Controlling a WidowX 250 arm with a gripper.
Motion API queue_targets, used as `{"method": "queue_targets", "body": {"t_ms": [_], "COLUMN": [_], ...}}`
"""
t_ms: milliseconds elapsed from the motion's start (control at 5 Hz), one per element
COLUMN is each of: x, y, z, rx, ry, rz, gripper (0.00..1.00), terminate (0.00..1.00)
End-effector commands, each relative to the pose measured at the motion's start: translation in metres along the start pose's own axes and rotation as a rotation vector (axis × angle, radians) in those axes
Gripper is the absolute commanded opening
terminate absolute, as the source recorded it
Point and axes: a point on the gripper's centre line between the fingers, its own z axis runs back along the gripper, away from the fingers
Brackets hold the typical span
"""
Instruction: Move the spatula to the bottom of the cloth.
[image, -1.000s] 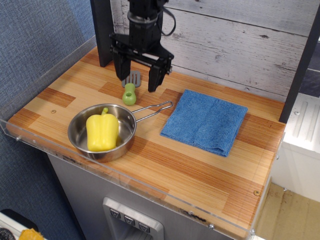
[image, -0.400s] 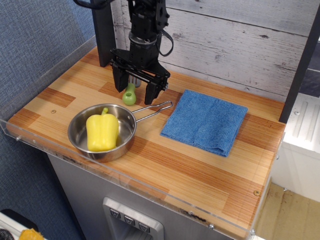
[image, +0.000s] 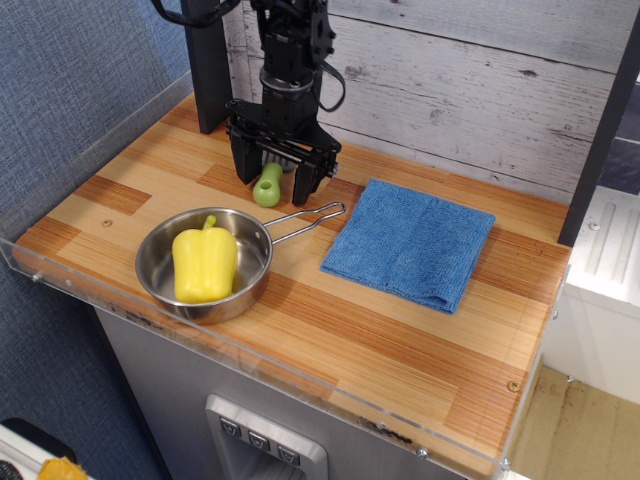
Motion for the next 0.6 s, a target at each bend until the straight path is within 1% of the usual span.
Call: {"method": "queue_targets", "body": {"t_ms": [0,200,400], "x": [-0.002,-0.005,-0.009], "y": [-0.002,-0.009,-0.016], "z": [0.004,0.013,0.027], "rx": [-0.012,-0.031,-0.050], "ry": [-0.030,-0.044,-0.075], "rz": [-0.012,-0.044,-0.086], "gripper": [0.00,0.00,0.00], "terminate": [0.00,0.00,0.00]}}
